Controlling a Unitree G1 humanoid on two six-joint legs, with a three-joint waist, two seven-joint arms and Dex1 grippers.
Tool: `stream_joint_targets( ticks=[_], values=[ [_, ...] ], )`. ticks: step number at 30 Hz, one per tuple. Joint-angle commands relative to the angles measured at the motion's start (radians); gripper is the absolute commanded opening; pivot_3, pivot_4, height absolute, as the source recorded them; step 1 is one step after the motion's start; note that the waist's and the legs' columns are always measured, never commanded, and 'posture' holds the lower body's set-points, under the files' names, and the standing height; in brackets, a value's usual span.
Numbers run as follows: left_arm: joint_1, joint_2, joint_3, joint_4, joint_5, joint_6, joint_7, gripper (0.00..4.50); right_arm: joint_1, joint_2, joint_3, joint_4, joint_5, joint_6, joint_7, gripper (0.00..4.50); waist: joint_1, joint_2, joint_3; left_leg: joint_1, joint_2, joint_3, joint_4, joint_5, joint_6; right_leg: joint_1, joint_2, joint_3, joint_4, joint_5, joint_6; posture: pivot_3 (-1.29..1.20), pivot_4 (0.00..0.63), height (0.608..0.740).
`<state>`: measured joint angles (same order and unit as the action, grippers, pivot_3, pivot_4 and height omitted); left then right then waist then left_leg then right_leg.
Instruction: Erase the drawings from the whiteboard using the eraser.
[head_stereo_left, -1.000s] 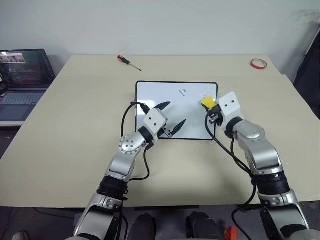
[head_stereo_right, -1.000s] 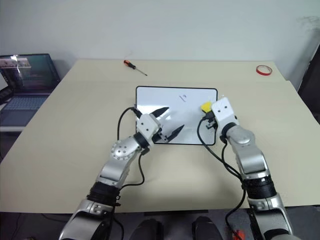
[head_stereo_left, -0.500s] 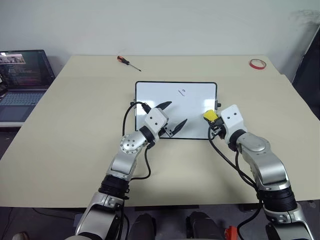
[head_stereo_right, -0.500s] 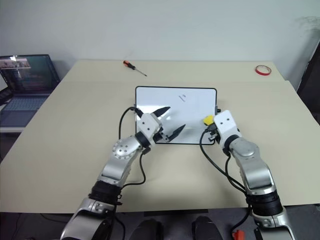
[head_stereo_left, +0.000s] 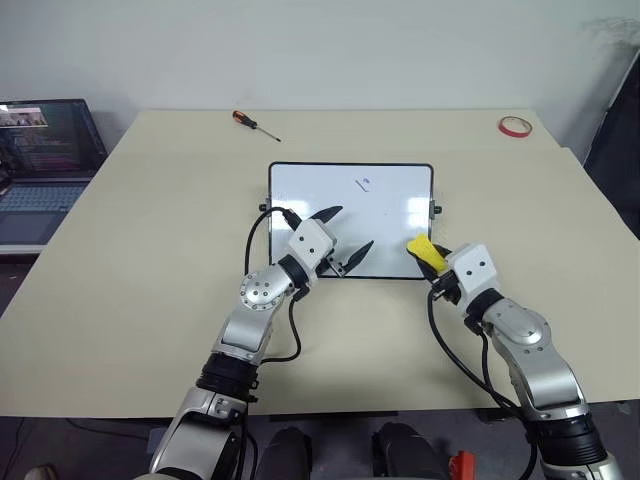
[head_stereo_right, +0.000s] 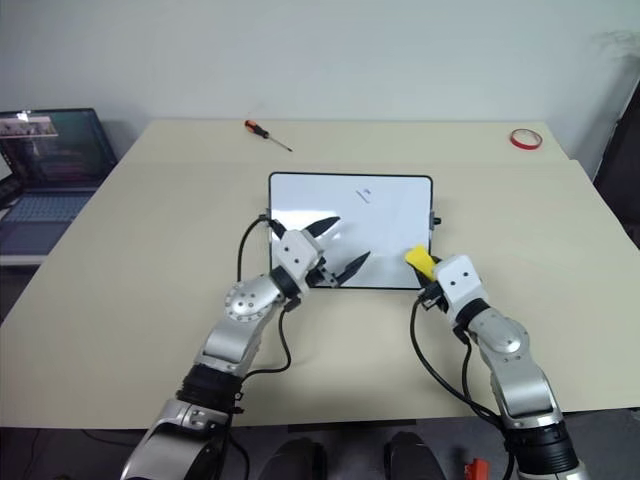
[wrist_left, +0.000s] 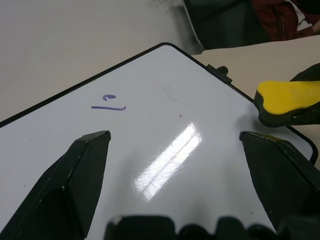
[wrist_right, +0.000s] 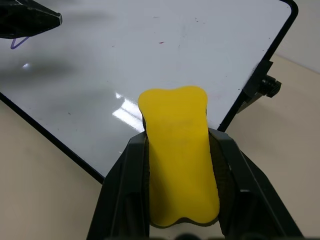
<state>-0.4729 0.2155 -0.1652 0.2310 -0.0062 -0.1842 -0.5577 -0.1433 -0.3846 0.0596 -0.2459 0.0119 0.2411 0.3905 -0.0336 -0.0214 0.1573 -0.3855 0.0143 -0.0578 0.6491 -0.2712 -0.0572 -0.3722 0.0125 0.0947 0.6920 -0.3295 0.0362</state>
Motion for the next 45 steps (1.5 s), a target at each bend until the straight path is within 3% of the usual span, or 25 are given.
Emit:
stream_joint_targets(
  ticks=[1, 12, 22, 30, 45],
  values=[
    [-0.014, 0.001, 0.007, -0.041, -0.01, -0.02, 0.0, 4.5, -0.024, -0.011, -0.018, -0.009, -0.007, -0.035, 0.0, 1.23, 0.001, 0.0, 0.0, 0.0, 0.0, 0.0, 0.0, 0.0, 0.0, 0.0, 0.0, 0.0, 0.0, 0.0, 0.0, 0.0, 0.15, 0.74],
    [-0.005, 0.004, 0.011, -0.053, -0.007, -0.013, 0.008, 4.5, -0.097, 0.003, -0.002, 0.031, -0.011, -0.059, 0.002, 1.23, 0.001, 0.0, 0.0, 0.0, 0.0, 0.0, 0.0, 0.0, 0.0, 0.0, 0.0, 0.0, 0.0, 0.0, 0.0, 0.0, 0.15, 0.74],
    [0.003, 0.024, 0.033, -0.065, -0.011, -0.017, 0.018, 4.5, -0.465, 0.104, 0.056, 0.389, -0.042, -0.199, 0.005, 1.23, -0.007, 0.0, 0.0, 0.001, 0.001, 0.001, 0.0, 0.0, 0.0, 0.0, -0.001, 0.0, 0.001, 0.0, 0.0, 0.0, 0.15, 0.74],
    [0.018, 0.026, 0.033, -0.08, -0.007, -0.009, 0.03, 4.5, -0.634, 0.148, 0.079, 0.608, -0.062, -0.279, 0.015, 1.23, -0.005, 0.0, 0.0, 0.0, 0.001, 0.001, 0.0, 0.0, 0.0, -0.001, -0.005, 0.0, 0.001, 0.0, 0.0, 0.0, 0.15, 0.74],
    [0.017, 0.015, 0.024, -0.076, -0.004, -0.01, 0.034, 4.5, -0.722, 0.174, 0.14, 0.74, -0.136, -0.222, 0.048, 1.23, -0.009, 0.0, 0.001, 0.0, 0.001, 0.001, 0.0, 0.0, 0.0, -0.002, -0.005, 0.0, 0.002, 0.0, 0.0, 0.0, 0.15, 0.74]
  ],
)
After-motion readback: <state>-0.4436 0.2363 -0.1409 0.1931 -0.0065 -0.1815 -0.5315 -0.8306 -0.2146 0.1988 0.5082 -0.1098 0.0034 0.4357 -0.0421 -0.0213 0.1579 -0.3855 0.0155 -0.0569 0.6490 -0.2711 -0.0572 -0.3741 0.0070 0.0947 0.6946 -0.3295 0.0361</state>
